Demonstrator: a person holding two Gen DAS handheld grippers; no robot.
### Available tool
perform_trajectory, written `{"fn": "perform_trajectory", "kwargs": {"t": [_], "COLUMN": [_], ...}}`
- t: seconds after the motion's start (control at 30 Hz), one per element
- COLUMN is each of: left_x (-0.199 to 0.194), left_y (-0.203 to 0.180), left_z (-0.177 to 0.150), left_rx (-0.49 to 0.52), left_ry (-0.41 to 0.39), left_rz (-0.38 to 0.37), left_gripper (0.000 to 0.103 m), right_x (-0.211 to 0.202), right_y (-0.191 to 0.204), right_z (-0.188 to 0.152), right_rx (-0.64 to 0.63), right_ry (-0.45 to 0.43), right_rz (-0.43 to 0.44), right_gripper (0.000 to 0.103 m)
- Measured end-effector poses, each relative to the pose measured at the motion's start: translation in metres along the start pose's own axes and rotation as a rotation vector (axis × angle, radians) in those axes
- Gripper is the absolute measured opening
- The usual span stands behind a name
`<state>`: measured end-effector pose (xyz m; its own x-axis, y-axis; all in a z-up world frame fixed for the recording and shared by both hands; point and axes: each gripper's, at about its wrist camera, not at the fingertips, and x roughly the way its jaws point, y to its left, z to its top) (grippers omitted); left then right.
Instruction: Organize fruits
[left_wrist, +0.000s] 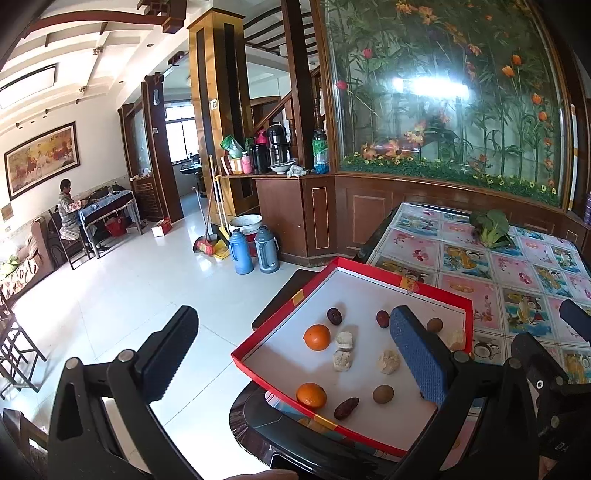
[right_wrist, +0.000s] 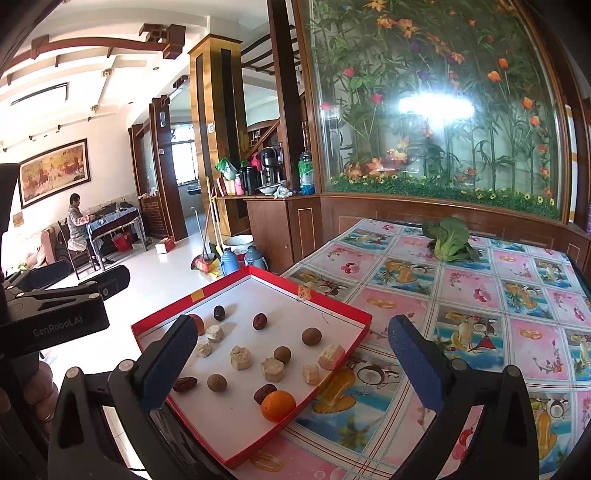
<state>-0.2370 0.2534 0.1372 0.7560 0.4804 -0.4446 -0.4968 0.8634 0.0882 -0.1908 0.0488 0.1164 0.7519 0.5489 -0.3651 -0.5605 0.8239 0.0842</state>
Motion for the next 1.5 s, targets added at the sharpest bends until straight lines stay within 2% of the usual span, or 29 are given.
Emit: {"fn": "perform_trajectory", "kwargs": {"t": [0.4,1.03,1.5], "left_x": [0.004,0.009,0.008], "left_y": [0.009,0.015,0.015], "left_z": [-0.001,0.0,-0.007], "left_rx": [-0.014,-0.03,-0.033], "left_ry": [0.0,0.022,0.034], "left_rz": [0.02,0.031,0.002], "left_gripper": [0.103,0.103,0.103], "right_x": [0.003,0.009,0.016], "right_y": [0.017,0.012,0.012], "right_z": [0.006,0.012,0.006], "right_rx": [-0.084,-0.011,0.033], "right_ry": [-0.025,-0.017,0.014], "right_rz": [0.015,0.015,-0.011], "right_gripper": [0.103,0.103,0.103]}}
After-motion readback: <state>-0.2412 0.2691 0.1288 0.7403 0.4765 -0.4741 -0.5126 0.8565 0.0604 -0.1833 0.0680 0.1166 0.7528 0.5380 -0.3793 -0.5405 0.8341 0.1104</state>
